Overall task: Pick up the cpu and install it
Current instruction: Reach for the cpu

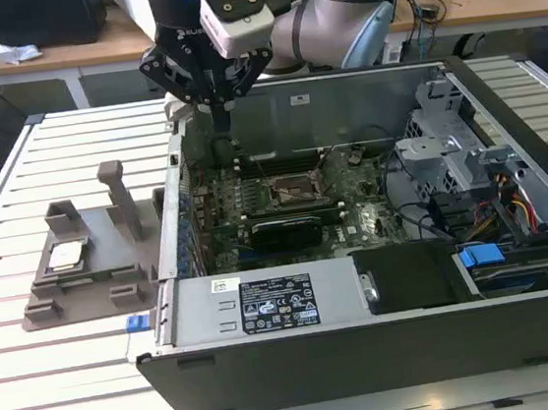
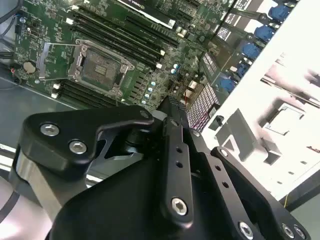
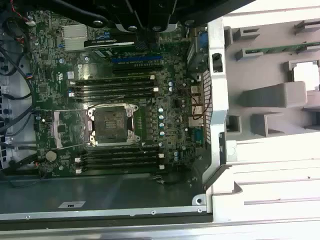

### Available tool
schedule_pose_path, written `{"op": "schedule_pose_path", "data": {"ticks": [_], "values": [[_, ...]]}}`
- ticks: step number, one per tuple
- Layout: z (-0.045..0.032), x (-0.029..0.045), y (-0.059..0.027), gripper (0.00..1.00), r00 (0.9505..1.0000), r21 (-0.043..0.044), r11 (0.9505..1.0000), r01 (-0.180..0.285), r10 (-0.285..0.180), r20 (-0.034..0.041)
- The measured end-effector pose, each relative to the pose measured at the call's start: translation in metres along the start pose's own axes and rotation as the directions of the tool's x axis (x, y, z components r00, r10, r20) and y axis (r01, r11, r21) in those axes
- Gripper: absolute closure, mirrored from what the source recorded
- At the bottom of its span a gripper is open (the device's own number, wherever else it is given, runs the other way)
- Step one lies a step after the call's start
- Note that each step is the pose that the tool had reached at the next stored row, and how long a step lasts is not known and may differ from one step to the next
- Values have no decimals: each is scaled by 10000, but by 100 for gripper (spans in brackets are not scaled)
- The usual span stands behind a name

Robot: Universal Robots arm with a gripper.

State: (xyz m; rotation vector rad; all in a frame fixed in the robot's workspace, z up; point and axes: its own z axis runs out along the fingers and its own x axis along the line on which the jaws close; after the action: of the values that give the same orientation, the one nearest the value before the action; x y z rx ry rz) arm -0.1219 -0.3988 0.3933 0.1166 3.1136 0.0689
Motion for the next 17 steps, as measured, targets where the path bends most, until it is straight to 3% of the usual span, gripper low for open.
{"op": "schedule_pose_path", "data": {"ticks": [2,5,7,10,13,17], "values": [[-2,33,-3,89,10000,1,10000,-1,1,-1],[-5,189,-14,89,10000,0,10000,1,-1,0],[-7,254,-19,89,10000,0,10000,-1,1,0],[-11,410,-31,89,10000,0,10000,-1,1,0],[-17,641,-48,89,10000,0,10000,0,0,0],[-21,776,-58,89,10000,0,10000,-1,1,0]]}}
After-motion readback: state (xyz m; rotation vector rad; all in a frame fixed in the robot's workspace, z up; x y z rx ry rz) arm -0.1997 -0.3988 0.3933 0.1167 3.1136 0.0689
